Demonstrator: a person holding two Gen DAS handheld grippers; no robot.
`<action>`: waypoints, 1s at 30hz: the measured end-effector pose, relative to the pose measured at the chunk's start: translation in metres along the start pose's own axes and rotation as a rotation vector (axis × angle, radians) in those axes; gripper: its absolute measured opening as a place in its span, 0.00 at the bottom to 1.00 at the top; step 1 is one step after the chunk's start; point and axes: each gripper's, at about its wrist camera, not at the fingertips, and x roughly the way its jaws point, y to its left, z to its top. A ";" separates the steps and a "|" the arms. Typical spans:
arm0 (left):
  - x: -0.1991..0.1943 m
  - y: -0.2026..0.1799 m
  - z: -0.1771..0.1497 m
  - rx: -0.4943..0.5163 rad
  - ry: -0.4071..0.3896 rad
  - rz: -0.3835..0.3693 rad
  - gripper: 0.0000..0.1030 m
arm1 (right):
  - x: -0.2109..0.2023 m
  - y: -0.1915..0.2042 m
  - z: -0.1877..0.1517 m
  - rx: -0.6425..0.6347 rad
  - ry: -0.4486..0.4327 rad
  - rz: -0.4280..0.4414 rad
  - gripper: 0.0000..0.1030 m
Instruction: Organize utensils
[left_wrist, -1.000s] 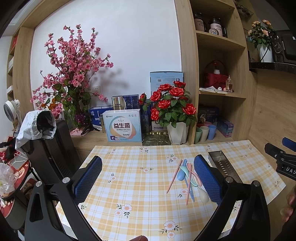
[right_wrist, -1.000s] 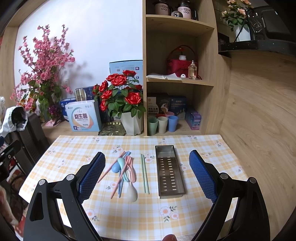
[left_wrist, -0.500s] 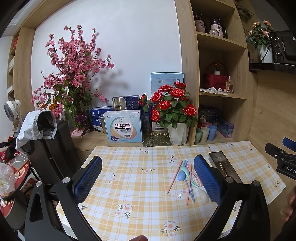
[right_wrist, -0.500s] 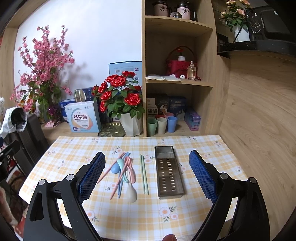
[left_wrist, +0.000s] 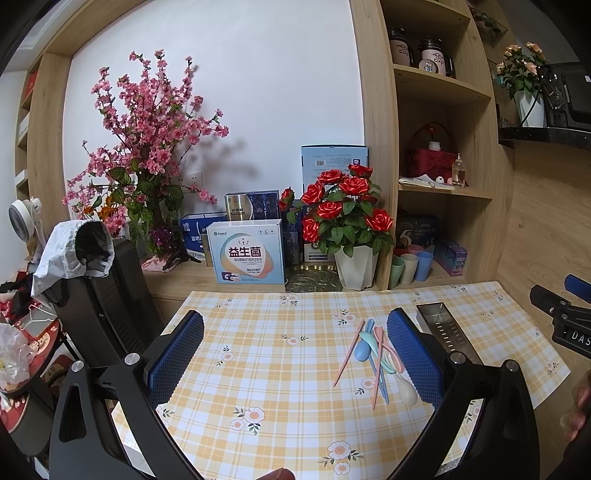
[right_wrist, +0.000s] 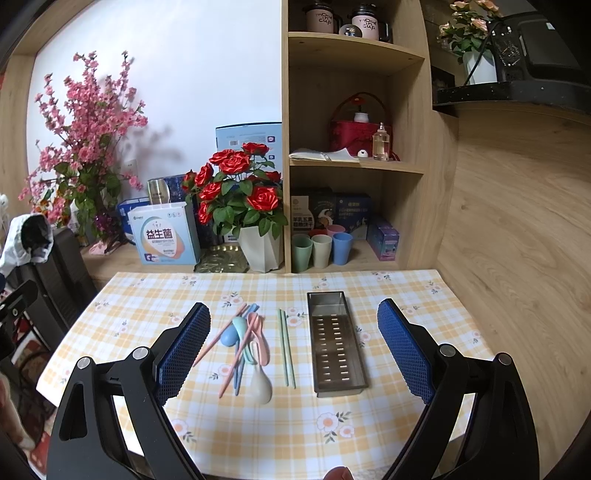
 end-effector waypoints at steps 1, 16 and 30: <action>0.000 0.000 0.000 -0.001 0.000 0.000 0.94 | 0.000 0.000 0.000 -0.001 0.001 0.000 0.86; 0.000 0.000 0.000 -0.001 -0.001 0.001 0.94 | 0.000 0.001 0.000 -0.001 0.001 0.000 0.86; 0.017 0.007 0.004 0.015 0.003 -0.005 0.94 | 0.021 -0.001 0.004 -0.013 0.012 -0.007 0.86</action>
